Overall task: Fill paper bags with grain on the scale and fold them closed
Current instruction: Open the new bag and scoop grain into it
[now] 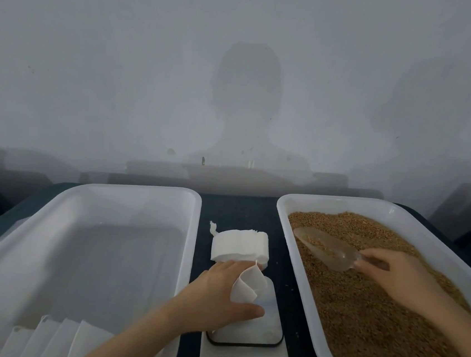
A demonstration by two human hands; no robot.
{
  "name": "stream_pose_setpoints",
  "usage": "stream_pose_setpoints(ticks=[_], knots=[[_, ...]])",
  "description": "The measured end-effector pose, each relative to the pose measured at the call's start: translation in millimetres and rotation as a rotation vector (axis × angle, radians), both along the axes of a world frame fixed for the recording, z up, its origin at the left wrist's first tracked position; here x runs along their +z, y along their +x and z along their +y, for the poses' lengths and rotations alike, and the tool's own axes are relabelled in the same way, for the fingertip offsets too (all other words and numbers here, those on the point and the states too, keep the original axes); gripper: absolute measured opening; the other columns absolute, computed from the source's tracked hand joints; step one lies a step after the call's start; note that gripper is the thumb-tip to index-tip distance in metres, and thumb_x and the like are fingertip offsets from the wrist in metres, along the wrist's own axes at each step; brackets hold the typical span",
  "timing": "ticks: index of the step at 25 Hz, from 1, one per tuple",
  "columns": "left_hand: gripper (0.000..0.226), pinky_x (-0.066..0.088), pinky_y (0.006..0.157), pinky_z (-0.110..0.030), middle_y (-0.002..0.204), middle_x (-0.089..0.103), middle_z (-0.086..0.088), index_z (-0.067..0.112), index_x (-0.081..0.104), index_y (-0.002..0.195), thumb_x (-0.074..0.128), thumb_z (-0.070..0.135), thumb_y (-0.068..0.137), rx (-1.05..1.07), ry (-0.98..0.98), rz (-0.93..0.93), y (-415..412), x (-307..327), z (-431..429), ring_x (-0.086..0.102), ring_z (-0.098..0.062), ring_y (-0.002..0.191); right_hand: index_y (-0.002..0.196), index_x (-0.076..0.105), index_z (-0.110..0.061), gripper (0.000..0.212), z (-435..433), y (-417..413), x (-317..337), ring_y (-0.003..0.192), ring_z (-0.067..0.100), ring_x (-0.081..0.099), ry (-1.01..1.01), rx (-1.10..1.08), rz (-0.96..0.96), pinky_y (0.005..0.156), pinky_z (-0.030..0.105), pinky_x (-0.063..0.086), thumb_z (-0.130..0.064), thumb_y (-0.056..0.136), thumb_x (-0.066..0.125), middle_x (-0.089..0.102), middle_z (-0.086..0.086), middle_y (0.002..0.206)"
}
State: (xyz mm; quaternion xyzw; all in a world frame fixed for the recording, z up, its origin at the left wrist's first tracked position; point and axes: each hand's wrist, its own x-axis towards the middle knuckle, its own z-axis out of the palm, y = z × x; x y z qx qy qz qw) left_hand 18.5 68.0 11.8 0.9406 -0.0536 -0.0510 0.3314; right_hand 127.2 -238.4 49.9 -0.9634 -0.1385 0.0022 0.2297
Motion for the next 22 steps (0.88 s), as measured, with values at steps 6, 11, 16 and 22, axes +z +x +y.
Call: stream_pose_setpoints(ticks=[6,11,16,22], knots=[[0.072,0.044,0.099,-0.032,0.132,0.043,0.016,0.045,0.031,0.137,0.065,0.060,0.075,0.032,0.009,0.015,1.0,0.5,-0.7,0.045,-0.009,0.114,0.112,0.062,-0.035,0.030,16.0,-18.3,23.7,0.088,0.000,0.061,0.078,0.149,-0.069,0.068,0.016,0.049,-0.024,0.084,0.063,0.065,-0.017,0.099],[0.073,0.042,0.101,-0.034,0.134,0.043,0.015,0.043,0.030,0.139,0.063,0.061,0.077,0.028,0.012,0.027,1.8,-0.7,-0.3,0.045,-0.011,0.116,0.110,0.065,-0.040,0.032,32.4,-38.6,41.3,0.090,-0.001,0.061,0.033,0.277,-0.081,0.086,0.031,0.052,-0.034,0.079,0.064,0.066,-0.021,0.092],[0.073,0.043,0.101,-0.035,0.134,0.043,0.016,0.041,0.032,0.138,0.065,0.060,0.076,0.014,-0.004,0.016,2.8,-1.3,0.0,0.045,-0.008,0.115,0.114,0.054,-0.053,0.039,38.5,-42.9,41.9,0.101,-0.005,0.048,-0.201,0.303,-0.141,0.107,0.038,0.032,-0.059,0.076,0.048,0.055,-0.033,0.092],[0.069,0.042,0.103,-0.035,0.130,0.046,0.017,0.037,0.040,0.132,0.070,0.057,0.074,0.001,0.015,-0.046,1.6,0.2,-0.6,0.045,-0.006,0.115,0.112,0.048,-0.059,0.028,44.8,-46.9,45.2,0.095,-0.017,0.040,-0.287,0.371,-0.186,0.106,0.026,0.018,-0.059,0.083,0.044,0.053,-0.034,0.090]])
